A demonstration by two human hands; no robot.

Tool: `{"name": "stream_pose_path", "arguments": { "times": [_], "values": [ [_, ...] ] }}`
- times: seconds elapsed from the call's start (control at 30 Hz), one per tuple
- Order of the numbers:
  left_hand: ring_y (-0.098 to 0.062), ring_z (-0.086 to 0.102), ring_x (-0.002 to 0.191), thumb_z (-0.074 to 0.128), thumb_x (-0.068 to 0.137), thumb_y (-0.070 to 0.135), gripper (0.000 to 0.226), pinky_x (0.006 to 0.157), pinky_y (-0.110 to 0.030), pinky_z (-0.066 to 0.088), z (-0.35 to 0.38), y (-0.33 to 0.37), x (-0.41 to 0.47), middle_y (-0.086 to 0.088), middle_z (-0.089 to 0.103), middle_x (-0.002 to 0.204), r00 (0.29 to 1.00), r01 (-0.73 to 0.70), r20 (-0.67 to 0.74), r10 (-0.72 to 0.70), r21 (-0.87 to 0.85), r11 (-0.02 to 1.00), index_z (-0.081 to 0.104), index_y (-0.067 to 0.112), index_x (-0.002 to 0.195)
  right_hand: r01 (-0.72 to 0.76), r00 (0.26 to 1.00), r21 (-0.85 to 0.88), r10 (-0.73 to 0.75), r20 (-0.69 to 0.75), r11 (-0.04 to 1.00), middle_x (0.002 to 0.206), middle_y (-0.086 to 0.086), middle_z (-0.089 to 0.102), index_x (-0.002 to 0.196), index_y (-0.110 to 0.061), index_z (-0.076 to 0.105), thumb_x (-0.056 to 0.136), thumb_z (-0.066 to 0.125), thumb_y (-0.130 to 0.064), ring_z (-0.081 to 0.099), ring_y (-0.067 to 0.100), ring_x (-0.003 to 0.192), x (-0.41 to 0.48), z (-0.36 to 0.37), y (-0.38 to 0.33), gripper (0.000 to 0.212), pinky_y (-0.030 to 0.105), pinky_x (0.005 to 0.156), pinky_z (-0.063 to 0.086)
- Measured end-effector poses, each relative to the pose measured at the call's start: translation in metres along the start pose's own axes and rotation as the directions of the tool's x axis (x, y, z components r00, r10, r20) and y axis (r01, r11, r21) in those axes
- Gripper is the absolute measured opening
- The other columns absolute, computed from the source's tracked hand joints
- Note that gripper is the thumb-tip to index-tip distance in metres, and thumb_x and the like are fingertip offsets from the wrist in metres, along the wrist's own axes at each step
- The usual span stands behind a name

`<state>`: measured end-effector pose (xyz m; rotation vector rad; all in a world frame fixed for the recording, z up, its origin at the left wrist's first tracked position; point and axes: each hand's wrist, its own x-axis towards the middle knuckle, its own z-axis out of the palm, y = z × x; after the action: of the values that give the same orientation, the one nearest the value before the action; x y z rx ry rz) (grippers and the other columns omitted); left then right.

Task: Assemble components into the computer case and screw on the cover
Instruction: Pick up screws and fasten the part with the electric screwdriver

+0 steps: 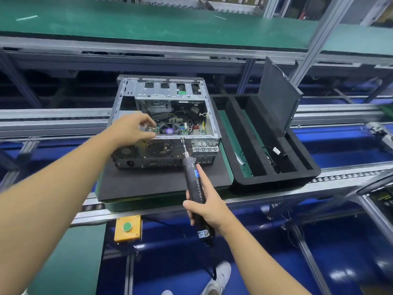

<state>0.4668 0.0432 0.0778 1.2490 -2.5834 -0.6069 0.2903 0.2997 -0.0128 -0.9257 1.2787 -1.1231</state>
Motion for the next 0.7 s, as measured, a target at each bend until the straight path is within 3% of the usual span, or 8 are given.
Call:
{"name": "stream_pose_path", "arguments": {
  "times": [0.07, 0.17, 0.27, 0.37, 0.5, 0.7],
  "values": [
    [-0.022, 0.051, 0.126, 0.08, 0.077, 0.046, 0.058, 0.107, -0.04, 0.038, -0.001, -0.008, 0.011, 0.001, 0.059, 0.131, 0.98, -0.105, 0.193, 0.053, 0.269, 0.957, 0.058, 0.027, 0.128, -0.025, 1.0, 0.013, 0.025, -0.001, 1.0, 0.089, 0.006, 0.058, 0.153, -0.061, 0.017, 0.083, 0.074, -0.009, 0.058, 0.024, 0.064, 0.001, 0.005, 0.013, 0.104, 0.036, 0.057, 0.055],
    [-0.022, 0.041, 0.138, 0.078, 0.073, 0.055, 0.087, 0.118, -0.049, 0.015, 0.019, -0.015, 0.026, 0.002, 0.048, 0.146, 0.927, -0.16, 0.371, -0.057, 0.529, 0.833, 0.042, 0.025, 0.145, -0.065, 0.998, 0.0, 0.065, 0.003, 0.998, 0.09, 0.004, 0.061, 0.15, -0.065, 0.018, 0.082, 0.076, -0.013, 0.06, 0.024, 0.065, 0.003, 0.014, 0.029, 0.104, 0.037, 0.059, 0.056],
    [-0.023, 0.049, 0.128, 0.079, 0.071, 0.055, 0.072, 0.115, -0.046, 0.02, 0.038, -0.027, 0.036, -0.002, 0.057, 0.131, 0.932, -0.205, 0.359, -0.04, 0.617, 0.76, 0.049, 0.021, 0.127, -0.11, 0.994, -0.015, 0.11, 0.013, 0.994, 0.094, 0.004, 0.063, 0.146, -0.071, 0.019, 0.08, 0.076, -0.017, 0.061, 0.024, 0.068, 0.008, 0.024, 0.039, 0.103, 0.038, 0.062, 0.057],
    [-0.023, 0.057, 0.112, 0.08, 0.07, 0.047, 0.05, 0.111, -0.044, 0.025, 0.045, -0.036, 0.044, 0.001, 0.065, 0.108, 0.948, -0.229, 0.317, 0.028, 0.618, 0.752, 0.052, 0.025, 0.105, -0.143, 0.989, -0.013, 0.143, 0.028, 0.99, 0.094, 0.005, 0.064, 0.144, -0.074, 0.019, 0.079, 0.077, -0.019, 0.062, 0.023, 0.068, 0.018, 0.035, 0.044, 0.103, 0.038, 0.062, 0.058],
    [-0.026, 0.058, 0.103, 0.079, 0.073, 0.042, 0.045, 0.112, -0.047, 0.021, 0.048, -0.041, 0.05, 0.001, 0.059, 0.087, 0.937, -0.237, 0.35, 0.016, 0.6, 0.764, 0.052, 0.022, 0.101, -0.172, 0.984, -0.028, 0.173, 0.03, 0.985, 0.09, 0.003, 0.066, 0.147, -0.071, 0.015, 0.081, 0.076, -0.017, 0.063, 0.022, 0.067, 0.036, 0.052, 0.053, 0.104, 0.037, 0.06, 0.057],
    [-0.025, 0.054, 0.093, 0.075, 0.077, 0.035, 0.034, 0.111, -0.048, 0.018, 0.047, -0.047, 0.051, 0.001, 0.053, 0.077, 0.936, -0.264, 0.344, 0.071, 0.556, 0.788, 0.048, 0.018, 0.089, -0.214, 0.976, -0.065, 0.215, 0.015, 0.975, 0.09, 0.002, 0.07, 0.146, -0.072, 0.011, 0.079, 0.076, -0.019, 0.065, 0.018, 0.065, 0.053, 0.073, 0.066, 0.107, 0.035, 0.06, 0.058]
  ]
}}
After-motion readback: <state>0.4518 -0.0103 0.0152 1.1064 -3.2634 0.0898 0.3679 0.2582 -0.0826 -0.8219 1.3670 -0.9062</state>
